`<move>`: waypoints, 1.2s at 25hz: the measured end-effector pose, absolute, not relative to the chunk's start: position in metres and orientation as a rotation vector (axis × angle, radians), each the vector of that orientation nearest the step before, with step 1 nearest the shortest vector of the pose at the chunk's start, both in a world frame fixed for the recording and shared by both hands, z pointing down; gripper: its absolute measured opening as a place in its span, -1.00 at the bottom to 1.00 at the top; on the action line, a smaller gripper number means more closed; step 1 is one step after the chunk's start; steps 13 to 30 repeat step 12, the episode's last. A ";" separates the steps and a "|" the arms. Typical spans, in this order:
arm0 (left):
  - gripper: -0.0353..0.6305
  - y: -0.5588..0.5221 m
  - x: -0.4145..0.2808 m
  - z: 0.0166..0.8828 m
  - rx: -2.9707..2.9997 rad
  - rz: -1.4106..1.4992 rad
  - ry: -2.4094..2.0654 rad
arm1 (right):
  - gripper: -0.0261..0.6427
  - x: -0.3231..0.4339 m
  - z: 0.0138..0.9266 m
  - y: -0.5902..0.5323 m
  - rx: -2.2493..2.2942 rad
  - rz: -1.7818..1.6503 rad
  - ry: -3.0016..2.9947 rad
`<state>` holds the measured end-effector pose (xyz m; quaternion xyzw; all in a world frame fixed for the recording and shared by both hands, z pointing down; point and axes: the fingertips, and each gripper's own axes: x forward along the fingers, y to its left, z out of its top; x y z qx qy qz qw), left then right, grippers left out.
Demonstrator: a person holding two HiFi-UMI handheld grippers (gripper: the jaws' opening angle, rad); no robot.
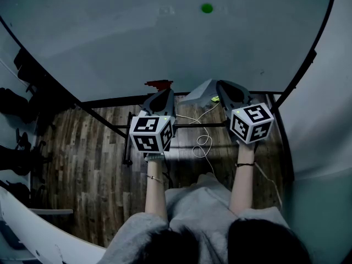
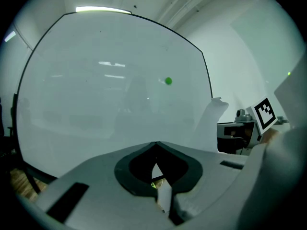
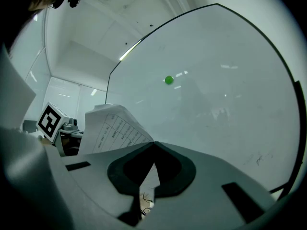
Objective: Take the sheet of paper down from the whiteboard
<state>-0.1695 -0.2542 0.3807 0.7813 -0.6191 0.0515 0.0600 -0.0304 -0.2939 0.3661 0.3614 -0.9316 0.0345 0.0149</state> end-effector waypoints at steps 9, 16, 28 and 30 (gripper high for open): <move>-0.88 -0.255 -0.175 0.389 2.358 0.177 -1.874 | -0.92 -0.029 0.369 -0.295 1.140 0.110 -2.917; -0.88 -0.254 -0.176 0.391 2.350 0.173 -1.874 | -0.92 -0.027 0.369 -0.295 1.144 0.111 -2.921; -0.88 -0.254 -0.176 0.391 2.350 0.173 -1.874 | -0.92 -0.027 0.369 -0.295 1.144 0.111 -2.921; -0.88 -0.254 -0.176 0.391 2.350 0.173 -1.874 | -0.92 -0.027 0.369 -0.295 1.144 0.111 -2.921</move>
